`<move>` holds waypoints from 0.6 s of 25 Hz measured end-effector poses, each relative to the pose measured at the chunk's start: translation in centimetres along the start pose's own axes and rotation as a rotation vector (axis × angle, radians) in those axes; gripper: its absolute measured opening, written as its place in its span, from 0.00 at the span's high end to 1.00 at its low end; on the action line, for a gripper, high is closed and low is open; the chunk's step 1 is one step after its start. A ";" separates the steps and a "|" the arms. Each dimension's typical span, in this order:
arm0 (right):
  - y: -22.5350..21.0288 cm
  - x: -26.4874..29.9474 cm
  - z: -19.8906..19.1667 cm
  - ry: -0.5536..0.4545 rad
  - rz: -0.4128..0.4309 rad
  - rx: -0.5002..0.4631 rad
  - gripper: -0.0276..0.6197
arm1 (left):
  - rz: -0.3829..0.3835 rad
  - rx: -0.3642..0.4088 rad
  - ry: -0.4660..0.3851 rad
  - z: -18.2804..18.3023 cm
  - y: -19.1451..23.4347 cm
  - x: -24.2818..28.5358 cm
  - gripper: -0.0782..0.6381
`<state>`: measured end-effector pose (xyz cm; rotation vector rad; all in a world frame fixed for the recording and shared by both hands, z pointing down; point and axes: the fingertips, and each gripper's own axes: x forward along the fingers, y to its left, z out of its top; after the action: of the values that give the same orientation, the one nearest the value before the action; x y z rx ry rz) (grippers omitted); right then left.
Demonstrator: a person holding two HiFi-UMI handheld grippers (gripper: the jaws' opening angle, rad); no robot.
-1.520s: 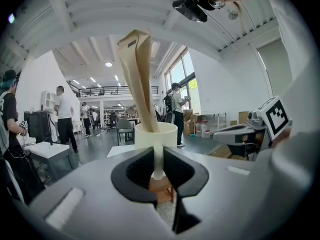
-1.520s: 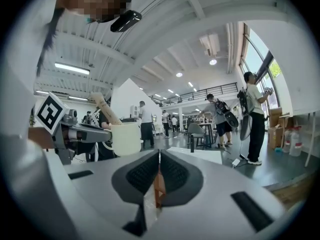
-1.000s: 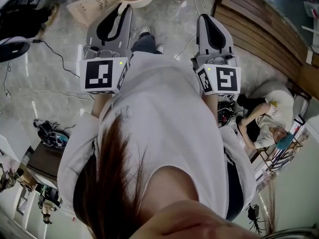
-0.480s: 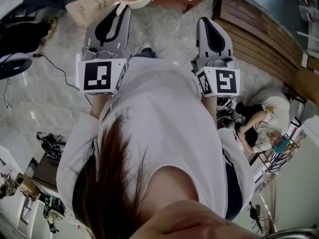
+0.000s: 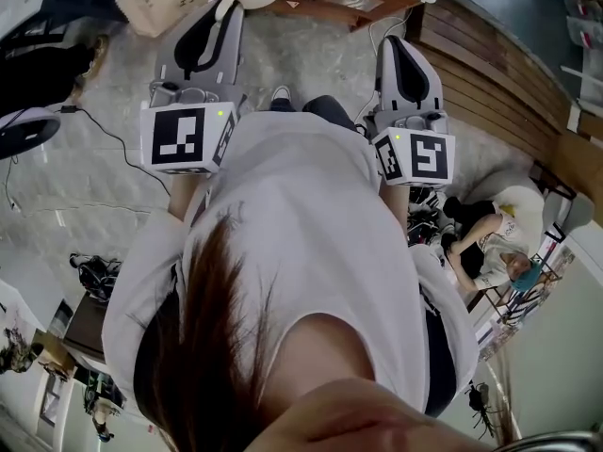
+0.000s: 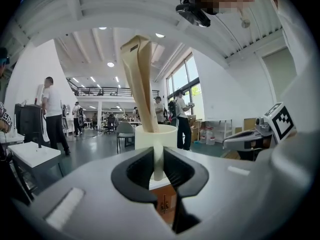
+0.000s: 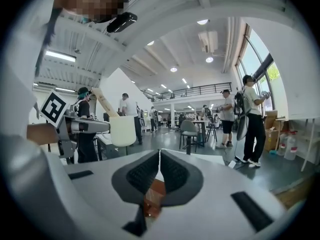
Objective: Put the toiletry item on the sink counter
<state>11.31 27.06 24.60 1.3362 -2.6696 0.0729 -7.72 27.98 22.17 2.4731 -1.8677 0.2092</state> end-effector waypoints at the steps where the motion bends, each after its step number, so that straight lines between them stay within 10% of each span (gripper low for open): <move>1: -0.1 0.2 0.0 0.003 0.002 0.000 0.94 | 0.003 -0.003 0.003 -0.1 0.2 0.2 0.82; 15: -5.0 3.4 0.6 0.015 0.099 -0.030 0.94 | 0.093 -0.036 0.005 0.4 -0.8 4.6 0.82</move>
<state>13.26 21.31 24.42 1.1897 -2.7119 0.0543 -5.70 23.81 22.43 2.3625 -1.9684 0.1832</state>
